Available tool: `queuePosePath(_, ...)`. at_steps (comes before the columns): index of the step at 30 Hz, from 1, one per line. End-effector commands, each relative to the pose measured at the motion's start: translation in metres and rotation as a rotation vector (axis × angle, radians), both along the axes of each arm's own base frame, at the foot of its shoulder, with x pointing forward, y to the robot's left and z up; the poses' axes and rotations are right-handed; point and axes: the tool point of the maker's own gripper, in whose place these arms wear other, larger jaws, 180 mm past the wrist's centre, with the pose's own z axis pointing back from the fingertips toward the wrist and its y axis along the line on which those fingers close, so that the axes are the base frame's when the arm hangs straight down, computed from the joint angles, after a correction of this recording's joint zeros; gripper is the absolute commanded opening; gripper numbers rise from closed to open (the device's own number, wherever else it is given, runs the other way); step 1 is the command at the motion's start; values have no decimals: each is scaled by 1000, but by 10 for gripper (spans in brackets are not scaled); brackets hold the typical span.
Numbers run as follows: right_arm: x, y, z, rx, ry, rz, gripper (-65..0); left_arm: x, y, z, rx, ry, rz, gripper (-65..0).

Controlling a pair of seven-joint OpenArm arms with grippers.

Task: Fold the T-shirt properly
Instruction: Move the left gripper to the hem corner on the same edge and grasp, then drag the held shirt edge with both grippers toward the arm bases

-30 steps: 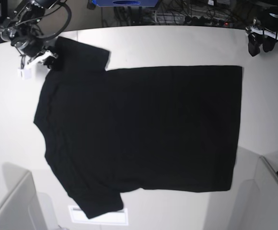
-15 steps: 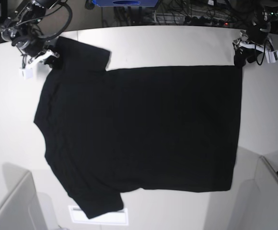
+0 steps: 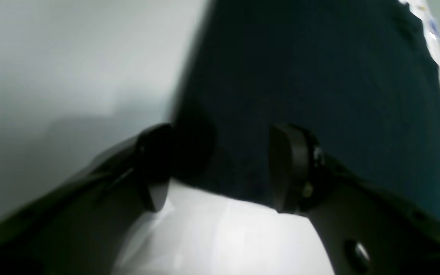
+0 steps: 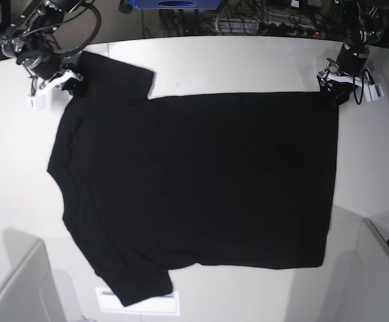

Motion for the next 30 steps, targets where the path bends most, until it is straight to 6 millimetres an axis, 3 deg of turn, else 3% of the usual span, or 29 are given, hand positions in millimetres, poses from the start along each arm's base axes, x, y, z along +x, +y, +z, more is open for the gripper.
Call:
queuePosePath(1,-30,1,-18,-32,154,49,-650,-9,-2,-10,5,68,-23,-270)
queuePosePath(5,-31,1,-18,-32,157,49,-650,-9,0,-19,-13,85,-4,-290)
queuePosePath(7,-33,-1,-18,-36,161,49,-650,-10,1,-24,-22,96,5,-377)
queuePosePath(11,-34,-6,-18,-48,160,48,-650,-4,-16,-33,-38,118,-60,-648)
queuePosePath(14,-34,-9,-17,-56,161,50,-650,-1,-29,-34,-44,122,-106,-650)
queuePosePath(19,-41,-16,-9,-102,156,55,-650,-11,-18,-16,1,100,-99,-650)
queuePosePath(24,-41,-22,6,-162,131,67,-650,-33,-16,2,49,104,-126,-650)
queuePosePath(30,-58,-30,19,-232,141,86,-650,-63,-10,23,106,126,-137,-650)
